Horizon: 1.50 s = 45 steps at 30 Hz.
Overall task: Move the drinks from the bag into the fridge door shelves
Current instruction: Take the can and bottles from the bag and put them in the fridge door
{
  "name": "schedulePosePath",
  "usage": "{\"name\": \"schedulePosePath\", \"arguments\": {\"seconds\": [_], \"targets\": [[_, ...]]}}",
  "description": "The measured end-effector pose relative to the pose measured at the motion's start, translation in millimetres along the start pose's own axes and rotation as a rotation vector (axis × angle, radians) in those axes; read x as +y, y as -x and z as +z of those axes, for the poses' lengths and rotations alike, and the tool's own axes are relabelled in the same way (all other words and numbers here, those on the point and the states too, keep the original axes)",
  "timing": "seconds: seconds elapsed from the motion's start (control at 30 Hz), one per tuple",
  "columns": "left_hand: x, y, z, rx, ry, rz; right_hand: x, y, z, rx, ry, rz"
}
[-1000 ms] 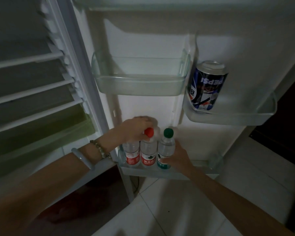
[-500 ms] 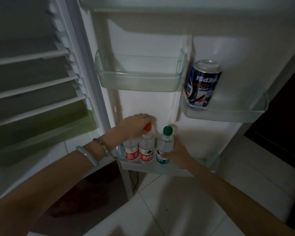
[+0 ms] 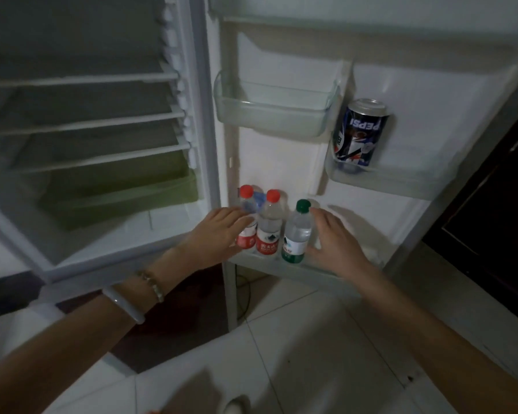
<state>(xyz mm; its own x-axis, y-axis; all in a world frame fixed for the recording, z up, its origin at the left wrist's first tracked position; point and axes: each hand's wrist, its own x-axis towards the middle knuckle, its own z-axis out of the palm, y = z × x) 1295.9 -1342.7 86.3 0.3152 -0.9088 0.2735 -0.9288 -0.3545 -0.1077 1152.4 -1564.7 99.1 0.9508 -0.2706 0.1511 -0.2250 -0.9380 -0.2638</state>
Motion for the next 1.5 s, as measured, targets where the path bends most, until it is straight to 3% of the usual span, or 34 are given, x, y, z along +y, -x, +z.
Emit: {"name": "schedulePosePath", "arguments": {"seconds": [0.13, 0.33, 0.67, 0.87, 1.03, 1.23, 1.5], "targets": [[30.0, 59.5, -7.3, 0.046, -0.099, -0.106, -30.7, 30.2, -0.4, 0.006, 0.086, -0.229], [76.4, 150.3, -11.3, -0.057, -0.129, -0.310, -86.7, 80.8, 30.6, -0.091, 0.125, -0.444], [133.7, 315.7, -11.4, -0.227, -0.159, -0.659, -190.5, 138.3, 115.6, -0.462, 0.116, -0.767], [140.9, 397.9, 21.8, -0.356, -0.002, -0.918, -247.6, 150.3, 182.3, -0.619, 0.103, -0.935], [139.1, 463.5, 88.0, -0.448, 0.155, -1.082, -277.3, 152.0, 267.9, -0.764, 0.121, -0.968], [127.4, 533.7, 221.2, -0.568, 0.197, -1.169, -279.5, 149.2, 413.5, -0.858, 0.102, -0.951], [78.6, 602.1, 435.3, -0.520, 0.247, -1.159, -250.8, 146.5, 630.9, -0.839, 0.037, -0.946]]}}
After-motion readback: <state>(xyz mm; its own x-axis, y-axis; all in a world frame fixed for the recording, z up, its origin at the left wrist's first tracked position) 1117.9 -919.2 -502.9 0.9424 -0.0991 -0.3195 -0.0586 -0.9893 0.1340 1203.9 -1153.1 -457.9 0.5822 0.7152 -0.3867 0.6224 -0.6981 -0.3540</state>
